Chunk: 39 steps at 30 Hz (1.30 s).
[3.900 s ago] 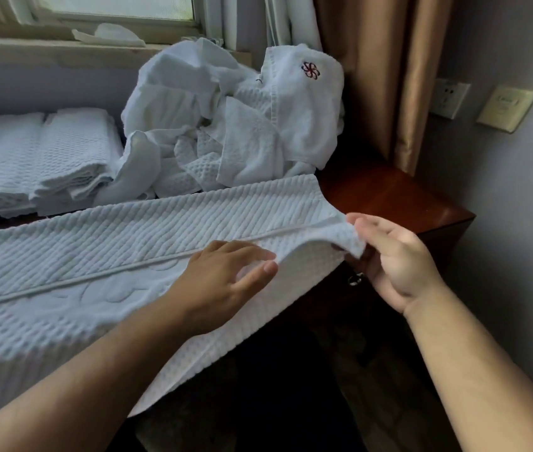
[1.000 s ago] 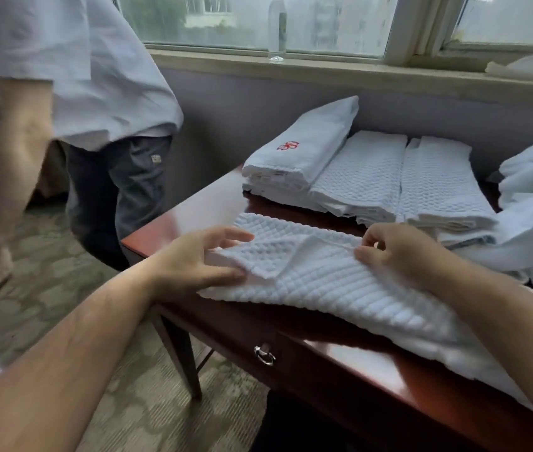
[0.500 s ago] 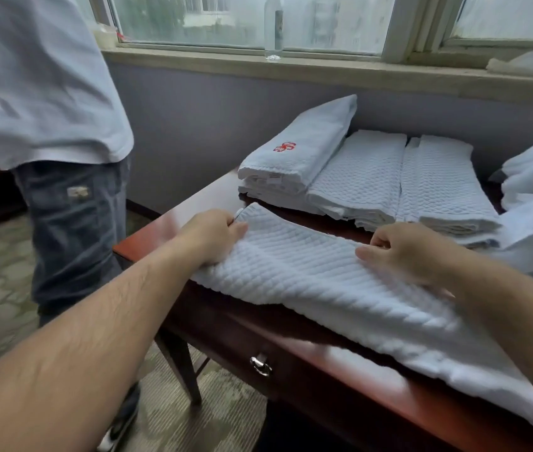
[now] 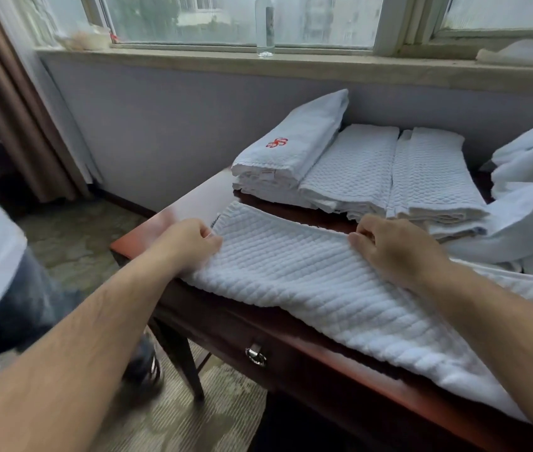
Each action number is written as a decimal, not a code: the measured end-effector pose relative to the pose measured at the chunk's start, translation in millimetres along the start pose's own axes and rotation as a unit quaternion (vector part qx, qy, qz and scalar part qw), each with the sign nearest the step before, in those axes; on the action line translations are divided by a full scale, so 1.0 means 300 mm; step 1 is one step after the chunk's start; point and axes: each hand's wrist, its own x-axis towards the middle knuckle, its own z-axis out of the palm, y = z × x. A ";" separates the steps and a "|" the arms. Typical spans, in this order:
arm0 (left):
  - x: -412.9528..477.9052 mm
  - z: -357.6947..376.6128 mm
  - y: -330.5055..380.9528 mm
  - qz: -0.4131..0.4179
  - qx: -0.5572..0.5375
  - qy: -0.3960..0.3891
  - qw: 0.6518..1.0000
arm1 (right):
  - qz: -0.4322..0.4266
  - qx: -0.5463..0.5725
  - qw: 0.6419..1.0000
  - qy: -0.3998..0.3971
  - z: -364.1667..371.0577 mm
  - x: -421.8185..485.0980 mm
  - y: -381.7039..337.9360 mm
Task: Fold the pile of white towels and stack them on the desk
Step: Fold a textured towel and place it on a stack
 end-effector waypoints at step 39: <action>-0.428 0.505 1.089 0.503 0.062 -0.137 0.851 | 0.263 0.117 0.957 0.025 -0.373 -0.671 0.757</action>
